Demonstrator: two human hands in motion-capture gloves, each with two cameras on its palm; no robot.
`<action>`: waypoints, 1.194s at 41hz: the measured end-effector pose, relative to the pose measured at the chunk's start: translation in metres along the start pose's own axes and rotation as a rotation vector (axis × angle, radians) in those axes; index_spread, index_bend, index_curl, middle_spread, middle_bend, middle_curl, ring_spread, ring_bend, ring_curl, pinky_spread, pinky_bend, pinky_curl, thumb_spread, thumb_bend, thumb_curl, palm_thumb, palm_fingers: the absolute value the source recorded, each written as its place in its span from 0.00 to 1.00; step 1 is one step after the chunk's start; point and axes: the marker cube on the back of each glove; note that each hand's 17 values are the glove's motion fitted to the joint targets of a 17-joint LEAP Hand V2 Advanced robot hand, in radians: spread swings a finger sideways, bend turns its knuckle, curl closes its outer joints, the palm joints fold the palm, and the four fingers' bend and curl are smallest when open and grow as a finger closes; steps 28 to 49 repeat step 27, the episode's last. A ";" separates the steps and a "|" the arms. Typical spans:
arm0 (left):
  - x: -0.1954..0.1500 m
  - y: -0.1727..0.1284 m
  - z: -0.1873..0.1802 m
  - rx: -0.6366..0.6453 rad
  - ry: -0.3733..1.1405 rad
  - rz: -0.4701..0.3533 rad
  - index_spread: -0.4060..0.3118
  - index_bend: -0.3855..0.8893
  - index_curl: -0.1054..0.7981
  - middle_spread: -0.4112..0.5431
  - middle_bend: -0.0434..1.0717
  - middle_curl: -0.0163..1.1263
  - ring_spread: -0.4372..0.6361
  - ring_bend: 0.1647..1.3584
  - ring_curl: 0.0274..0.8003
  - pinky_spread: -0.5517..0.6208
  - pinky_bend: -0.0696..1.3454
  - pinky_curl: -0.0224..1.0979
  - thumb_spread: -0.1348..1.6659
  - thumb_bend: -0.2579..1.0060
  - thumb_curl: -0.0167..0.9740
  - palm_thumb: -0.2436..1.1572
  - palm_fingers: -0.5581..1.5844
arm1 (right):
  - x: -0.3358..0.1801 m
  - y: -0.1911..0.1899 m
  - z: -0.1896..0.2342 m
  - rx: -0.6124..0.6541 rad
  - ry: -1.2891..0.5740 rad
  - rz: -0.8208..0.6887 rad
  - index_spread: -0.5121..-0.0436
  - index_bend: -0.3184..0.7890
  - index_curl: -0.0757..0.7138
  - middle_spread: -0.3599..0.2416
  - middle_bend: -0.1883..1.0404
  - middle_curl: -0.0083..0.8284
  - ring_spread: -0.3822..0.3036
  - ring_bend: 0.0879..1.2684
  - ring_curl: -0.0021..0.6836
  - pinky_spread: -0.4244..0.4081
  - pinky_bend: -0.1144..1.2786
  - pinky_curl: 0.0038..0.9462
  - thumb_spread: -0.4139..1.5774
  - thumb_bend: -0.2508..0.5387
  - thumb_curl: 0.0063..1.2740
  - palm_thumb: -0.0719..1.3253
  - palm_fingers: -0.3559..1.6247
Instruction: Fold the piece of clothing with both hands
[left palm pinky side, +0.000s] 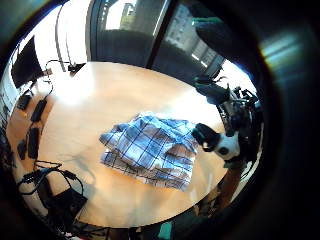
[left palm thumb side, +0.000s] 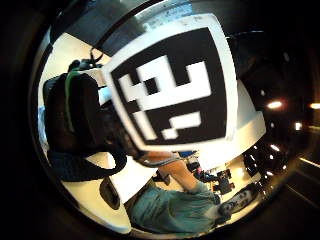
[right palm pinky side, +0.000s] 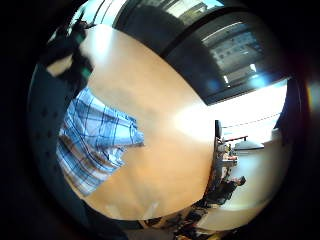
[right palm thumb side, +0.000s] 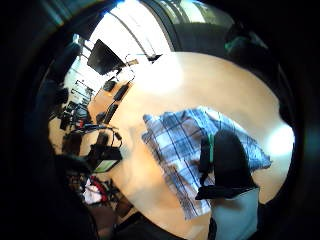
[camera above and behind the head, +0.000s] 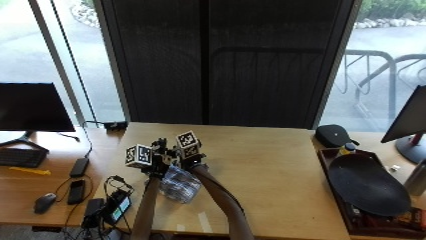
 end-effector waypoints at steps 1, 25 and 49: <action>-0.014 -0.005 0.013 0.009 -0.006 -0.007 0.41 0.43 0.52 0.48 0.20 0.37 0.67 0.25 0.36 0.78 0.33 0.33 0.94 0.33 0.30 0.38 0.42 | 0.006 0.005 0.000 -0.030 -0.004 0.005 0.34 0.42 0.35 0.26 0.26 0.45 0.25 0.32 0.58 0.34 0.56 0.41 0.70 0.26 0.44 0.64 0.51; 0.005 0.003 0.062 -0.183 -0.352 0.132 0.40 0.43 0.52 0.47 0.20 0.36 0.69 0.24 0.36 0.79 0.33 0.34 0.92 0.29 0.29 0.35 0.41 | 0.175 0.084 0.003 -0.187 0.072 0.233 0.26 0.42 0.40 0.54 0.28 0.35 0.73 0.20 0.47 0.84 0.58 0.37 0.88 0.29 0.32 0.43 0.26; 0.008 0.004 0.064 -0.193 -0.374 0.138 0.40 0.43 0.52 0.47 0.20 0.36 0.69 0.24 0.36 0.79 0.33 0.34 0.91 0.29 0.29 0.35 0.41 | 0.180 0.090 0.000 -0.185 0.074 0.250 0.25 0.42 0.40 0.55 0.28 0.35 0.74 0.21 0.47 0.85 0.58 0.37 0.88 0.29 0.32 0.42 0.26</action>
